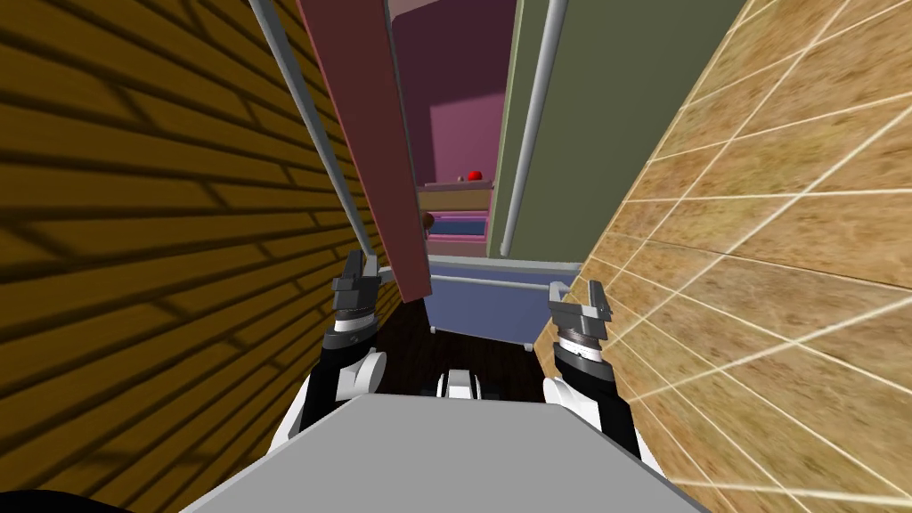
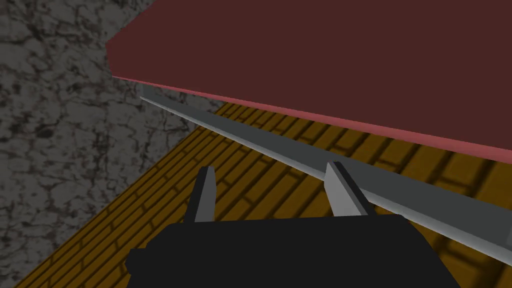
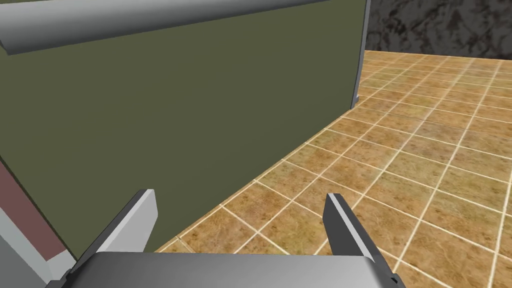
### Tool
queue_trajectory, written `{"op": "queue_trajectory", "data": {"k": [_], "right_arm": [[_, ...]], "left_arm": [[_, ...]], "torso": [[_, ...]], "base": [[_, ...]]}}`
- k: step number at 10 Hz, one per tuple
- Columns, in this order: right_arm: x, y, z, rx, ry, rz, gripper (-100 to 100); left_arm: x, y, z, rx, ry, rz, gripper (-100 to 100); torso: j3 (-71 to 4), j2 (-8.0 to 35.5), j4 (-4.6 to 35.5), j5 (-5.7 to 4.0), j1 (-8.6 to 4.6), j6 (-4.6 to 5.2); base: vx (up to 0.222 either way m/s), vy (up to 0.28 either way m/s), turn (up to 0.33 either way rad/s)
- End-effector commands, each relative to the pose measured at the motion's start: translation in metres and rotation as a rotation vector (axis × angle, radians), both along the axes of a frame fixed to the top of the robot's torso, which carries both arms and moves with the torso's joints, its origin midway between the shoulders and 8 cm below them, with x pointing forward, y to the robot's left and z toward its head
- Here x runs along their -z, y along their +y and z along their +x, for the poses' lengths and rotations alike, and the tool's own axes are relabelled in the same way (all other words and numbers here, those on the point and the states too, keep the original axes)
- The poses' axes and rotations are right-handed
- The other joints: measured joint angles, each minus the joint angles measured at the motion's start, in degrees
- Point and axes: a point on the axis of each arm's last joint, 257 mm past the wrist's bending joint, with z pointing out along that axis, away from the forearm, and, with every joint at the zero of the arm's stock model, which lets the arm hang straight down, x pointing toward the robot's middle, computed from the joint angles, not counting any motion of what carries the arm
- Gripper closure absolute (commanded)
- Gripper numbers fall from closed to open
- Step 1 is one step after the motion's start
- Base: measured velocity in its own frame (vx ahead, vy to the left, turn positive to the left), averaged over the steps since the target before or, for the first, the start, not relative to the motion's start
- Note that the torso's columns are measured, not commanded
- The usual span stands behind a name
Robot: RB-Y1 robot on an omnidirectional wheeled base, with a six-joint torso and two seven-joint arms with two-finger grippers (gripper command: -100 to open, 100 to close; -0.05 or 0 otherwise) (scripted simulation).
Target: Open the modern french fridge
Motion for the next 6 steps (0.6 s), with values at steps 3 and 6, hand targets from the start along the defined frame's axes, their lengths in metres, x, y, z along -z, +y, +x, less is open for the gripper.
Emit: {"op": "queue_trajectory", "data": {"k": [3, 6], "right_arm": [[0.011, 0.011, 0.003, 0.017, 0.010, -0.160, -100], [0.023, 0.015, 0.004, 0.053, 0.010, -0.255, -100]], "left_arm": [[0.000, 0.000, 0.000, 0.000, 0.000, 0.000, 0], [0.000, 0.000, 0.000, 0.000, 0.000, 0.000, 0]], "torso": [[-1.5, 0.6, 0.8, -0.06, -0.16, 0.00], [-1.4, 0.8, 0.8, -0.11, -0.32, 0.00]], "base": [[0.039, 0.057, -0.003], [0.035, 0.044, -0.001]]}}
